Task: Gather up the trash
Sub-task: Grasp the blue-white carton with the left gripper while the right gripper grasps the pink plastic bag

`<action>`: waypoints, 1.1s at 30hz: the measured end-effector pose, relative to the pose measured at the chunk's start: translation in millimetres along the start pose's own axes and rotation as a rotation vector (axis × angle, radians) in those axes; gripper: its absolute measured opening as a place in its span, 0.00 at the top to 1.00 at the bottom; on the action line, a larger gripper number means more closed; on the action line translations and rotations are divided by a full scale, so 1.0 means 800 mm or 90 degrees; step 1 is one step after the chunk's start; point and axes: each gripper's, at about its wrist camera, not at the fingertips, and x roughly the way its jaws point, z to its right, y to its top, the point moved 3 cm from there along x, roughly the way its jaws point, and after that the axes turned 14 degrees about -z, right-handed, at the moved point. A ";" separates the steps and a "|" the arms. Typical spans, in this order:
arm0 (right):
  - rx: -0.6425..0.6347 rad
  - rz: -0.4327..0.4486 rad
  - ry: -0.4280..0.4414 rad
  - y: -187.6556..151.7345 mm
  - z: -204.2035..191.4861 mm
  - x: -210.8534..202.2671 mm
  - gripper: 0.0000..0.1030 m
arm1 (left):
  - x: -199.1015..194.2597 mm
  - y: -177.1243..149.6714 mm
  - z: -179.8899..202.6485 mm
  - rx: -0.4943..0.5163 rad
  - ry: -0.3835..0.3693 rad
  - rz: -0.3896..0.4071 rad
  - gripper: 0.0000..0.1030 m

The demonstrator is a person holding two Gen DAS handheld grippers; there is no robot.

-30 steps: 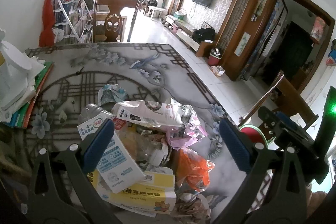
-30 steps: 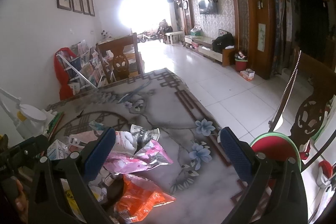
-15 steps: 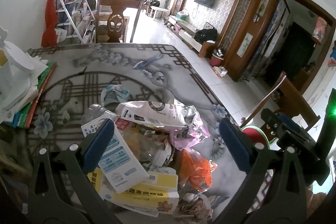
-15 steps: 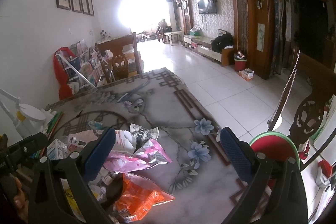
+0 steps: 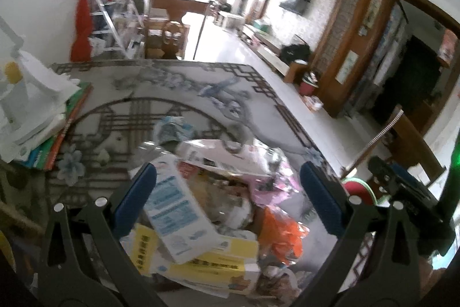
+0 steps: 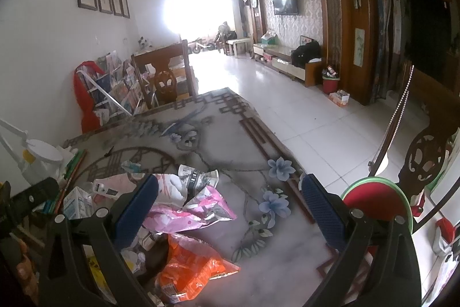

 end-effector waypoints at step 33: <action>-0.306 -0.279 0.061 -0.026 -0.095 0.185 0.07 | 0.117 -0.020 -0.072 -0.082 0.015 -0.235 0.10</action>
